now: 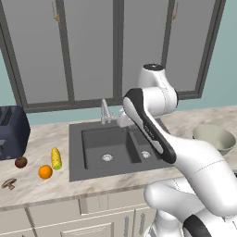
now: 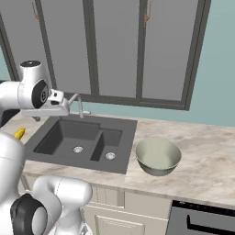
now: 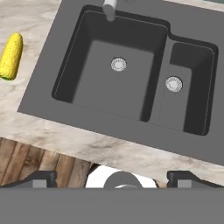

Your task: There is a mixed pile of frozen fruits and vegetables on the counter. Locate all the frozen vegetables and place the items in a bowl on the counter. Take all the frozen fruits and defrost them in a running sink.

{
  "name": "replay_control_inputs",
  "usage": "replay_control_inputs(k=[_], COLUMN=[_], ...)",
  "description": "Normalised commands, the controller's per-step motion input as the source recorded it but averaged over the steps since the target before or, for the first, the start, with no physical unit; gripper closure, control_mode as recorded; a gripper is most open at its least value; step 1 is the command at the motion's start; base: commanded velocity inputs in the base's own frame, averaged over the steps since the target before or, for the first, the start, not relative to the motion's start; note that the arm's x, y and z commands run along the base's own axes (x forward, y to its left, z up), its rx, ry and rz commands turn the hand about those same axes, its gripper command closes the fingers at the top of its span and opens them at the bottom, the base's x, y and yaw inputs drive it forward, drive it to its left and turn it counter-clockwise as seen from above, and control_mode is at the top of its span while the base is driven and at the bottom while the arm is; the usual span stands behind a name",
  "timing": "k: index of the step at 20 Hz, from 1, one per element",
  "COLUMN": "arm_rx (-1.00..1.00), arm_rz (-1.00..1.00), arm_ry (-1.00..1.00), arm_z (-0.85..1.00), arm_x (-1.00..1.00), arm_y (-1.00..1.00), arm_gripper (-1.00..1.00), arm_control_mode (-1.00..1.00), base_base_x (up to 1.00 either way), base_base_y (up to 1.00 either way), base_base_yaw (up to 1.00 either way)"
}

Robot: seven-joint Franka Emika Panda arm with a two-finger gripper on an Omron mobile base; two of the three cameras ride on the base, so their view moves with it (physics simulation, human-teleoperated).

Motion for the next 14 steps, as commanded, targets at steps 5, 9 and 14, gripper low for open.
replay_control_inputs(k=[5,9,14], arm_rx=[0.00,0.00,0.00], arm_rz=[0.01,0.02,0.01], arm_ry=[0.01,0.01,0.02], arm_z=[-0.12,-0.13,-0.15], arm_x=[-0.06,-0.06,0.00], arm_y=[0.33,0.36,0.38], arm_gripper=[-1.00,-1.00,-1.00], arm_control_mode=[-1.00,-1.00,-1.00], base_base_x=[0.00,0.00,0.00], base_base_y=[0.00,0.00,0.00], base_base_yaw=[0.00,0.00,0.00])
